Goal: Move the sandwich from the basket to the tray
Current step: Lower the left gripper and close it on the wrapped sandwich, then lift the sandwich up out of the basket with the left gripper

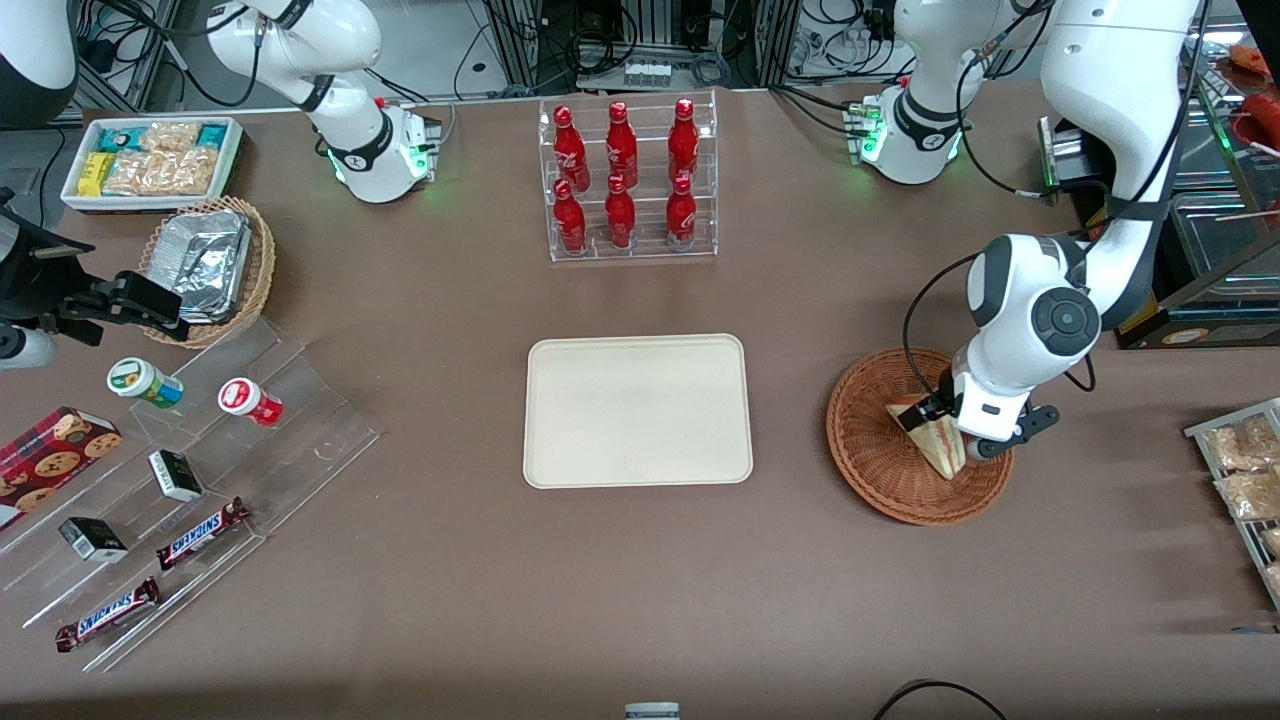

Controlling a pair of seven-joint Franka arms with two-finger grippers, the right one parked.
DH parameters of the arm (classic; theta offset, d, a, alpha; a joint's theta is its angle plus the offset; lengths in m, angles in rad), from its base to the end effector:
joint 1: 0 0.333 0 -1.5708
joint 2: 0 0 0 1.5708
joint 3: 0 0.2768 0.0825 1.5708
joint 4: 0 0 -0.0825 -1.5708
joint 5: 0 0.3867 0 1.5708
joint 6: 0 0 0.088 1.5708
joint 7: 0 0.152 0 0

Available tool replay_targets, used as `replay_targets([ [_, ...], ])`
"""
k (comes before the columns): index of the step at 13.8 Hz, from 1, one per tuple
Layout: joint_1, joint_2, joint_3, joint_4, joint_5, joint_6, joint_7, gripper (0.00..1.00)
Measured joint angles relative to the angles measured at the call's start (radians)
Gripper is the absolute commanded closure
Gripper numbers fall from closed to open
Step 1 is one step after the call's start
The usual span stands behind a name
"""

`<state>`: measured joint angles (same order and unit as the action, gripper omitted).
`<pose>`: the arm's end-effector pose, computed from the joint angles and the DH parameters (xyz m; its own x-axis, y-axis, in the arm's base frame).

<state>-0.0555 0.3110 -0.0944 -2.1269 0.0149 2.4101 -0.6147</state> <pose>0.5538 -0.0851 0.1762 0.8966 0.4416 -0.0325 0.4419 -0.8971 0.0005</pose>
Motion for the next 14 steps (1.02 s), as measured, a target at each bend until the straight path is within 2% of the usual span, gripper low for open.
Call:
replay_targets([
  [2, 0.000, 0.004, 0.002, -0.001, 0.000, 0.003, -0.004, 0.91],
  [3, 0.000, 0.005, 0.003, -0.001, 0.000, 0.003, -0.005, 1.00],
  [9, 0.000, -0.004, 0.003, -0.002, 0.000, -0.006, -0.005, 1.00],
  [14, 0.000, -0.098, 0.000, 0.035, 0.001, -0.196, -0.003, 1.00],
])
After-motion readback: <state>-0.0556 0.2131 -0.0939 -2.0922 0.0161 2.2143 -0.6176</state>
